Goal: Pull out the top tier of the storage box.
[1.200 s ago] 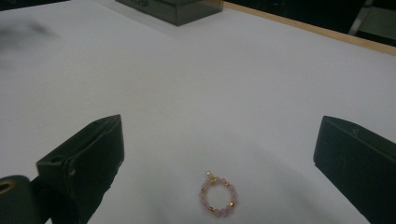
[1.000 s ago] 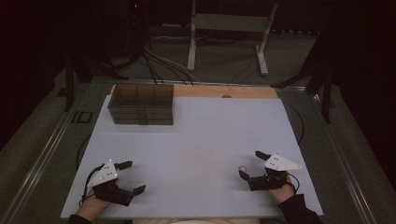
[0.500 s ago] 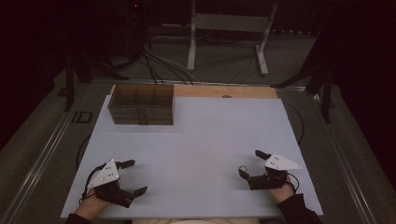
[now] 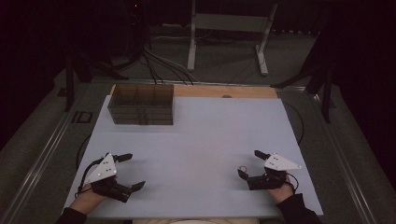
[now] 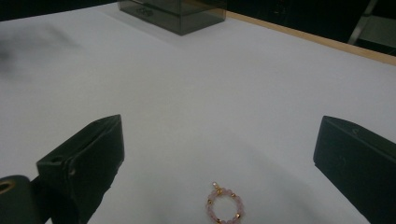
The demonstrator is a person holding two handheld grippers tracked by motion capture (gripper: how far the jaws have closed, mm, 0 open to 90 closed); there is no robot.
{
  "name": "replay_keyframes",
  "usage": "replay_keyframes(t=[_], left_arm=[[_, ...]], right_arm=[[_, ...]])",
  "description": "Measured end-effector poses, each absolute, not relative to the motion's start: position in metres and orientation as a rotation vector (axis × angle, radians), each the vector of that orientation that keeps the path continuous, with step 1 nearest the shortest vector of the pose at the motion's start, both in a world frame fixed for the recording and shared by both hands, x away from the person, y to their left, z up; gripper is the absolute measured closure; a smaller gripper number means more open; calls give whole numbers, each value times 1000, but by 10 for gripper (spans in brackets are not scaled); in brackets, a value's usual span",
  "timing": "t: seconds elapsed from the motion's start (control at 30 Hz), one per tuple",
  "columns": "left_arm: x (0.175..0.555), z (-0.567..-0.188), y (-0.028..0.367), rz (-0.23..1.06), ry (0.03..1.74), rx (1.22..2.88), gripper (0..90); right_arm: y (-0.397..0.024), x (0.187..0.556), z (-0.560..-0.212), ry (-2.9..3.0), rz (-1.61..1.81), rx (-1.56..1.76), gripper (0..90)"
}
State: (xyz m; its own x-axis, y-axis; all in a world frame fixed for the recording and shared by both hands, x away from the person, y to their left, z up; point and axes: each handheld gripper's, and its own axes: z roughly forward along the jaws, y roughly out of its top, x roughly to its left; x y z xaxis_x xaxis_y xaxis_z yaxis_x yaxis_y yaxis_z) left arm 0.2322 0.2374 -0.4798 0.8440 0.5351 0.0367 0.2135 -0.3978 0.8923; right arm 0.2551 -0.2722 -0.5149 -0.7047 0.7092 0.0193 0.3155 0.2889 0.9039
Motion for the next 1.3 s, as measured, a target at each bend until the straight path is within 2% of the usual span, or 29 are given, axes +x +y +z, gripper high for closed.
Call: replay_keyframes(t=[1.0, 1.3], left_arm=[[270, -443, 246, 646, 496, 2056, 0], [292, -437, 243, 757, 461, 2114, 0]], right_arm=[[-272, 255, -515, 2181, 1410, 921, 24], [-272, 255, -514, 2180, 1419, 925, 24]])
